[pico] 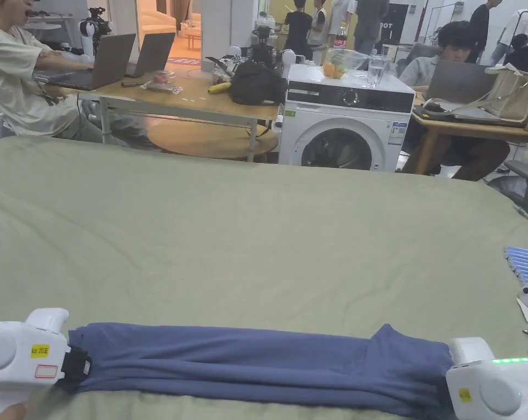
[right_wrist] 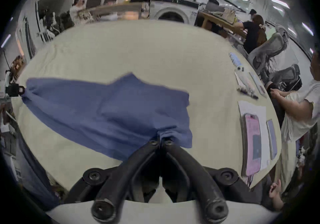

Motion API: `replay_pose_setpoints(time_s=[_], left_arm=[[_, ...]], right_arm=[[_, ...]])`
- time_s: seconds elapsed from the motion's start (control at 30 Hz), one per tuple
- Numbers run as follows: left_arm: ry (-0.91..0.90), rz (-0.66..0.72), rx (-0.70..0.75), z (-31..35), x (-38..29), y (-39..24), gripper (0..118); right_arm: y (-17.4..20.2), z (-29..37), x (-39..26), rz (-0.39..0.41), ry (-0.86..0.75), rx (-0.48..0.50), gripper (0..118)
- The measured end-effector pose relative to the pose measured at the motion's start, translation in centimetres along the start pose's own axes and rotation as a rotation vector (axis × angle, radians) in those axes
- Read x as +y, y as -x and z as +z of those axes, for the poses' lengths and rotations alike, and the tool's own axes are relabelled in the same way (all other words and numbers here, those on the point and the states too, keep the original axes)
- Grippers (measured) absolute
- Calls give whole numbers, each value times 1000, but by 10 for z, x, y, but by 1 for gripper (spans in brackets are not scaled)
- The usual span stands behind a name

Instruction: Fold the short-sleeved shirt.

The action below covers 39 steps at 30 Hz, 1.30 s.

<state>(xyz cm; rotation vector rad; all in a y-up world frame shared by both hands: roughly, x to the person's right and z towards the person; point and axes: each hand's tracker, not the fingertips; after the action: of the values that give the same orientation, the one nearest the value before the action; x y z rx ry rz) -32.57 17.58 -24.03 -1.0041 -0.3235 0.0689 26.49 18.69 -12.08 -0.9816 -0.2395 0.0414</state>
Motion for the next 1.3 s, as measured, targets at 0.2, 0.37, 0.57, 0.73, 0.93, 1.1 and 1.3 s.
replay_pose_setpoints(time_s=[0.2, 0.37, 0.57, 0.73, 0.93, 1.1, 1.3], left_arm=[[-11, -24, 36, 5, 8, -10, 0], [-147, 40, 13, 33, 21, -26, 29], [-449, -29, 23, 57, 34, -61, 40], [-701, -66, 73, 74, 31, -92, 40], [-832, -144, 198, 87, 28, -104, 27], [-791, -128, 177, 102, 26, -81, 0], [-538, -12, 45, 99, 25, -9, 0]], right_arm=[[9, -1, 4, 22, -17, -39, 0], [8, 41, 21, -28, -139, -124, 34], [41, 72, 45, -67, -400, -143, 56], [81, 80, 47, -159, -714, -68, 55], [136, 99, 55, -174, -879, -50, 51], [170, 104, 70, -174, -903, -1, 0], [207, 98, 84, -135, -882, 73, 0]])
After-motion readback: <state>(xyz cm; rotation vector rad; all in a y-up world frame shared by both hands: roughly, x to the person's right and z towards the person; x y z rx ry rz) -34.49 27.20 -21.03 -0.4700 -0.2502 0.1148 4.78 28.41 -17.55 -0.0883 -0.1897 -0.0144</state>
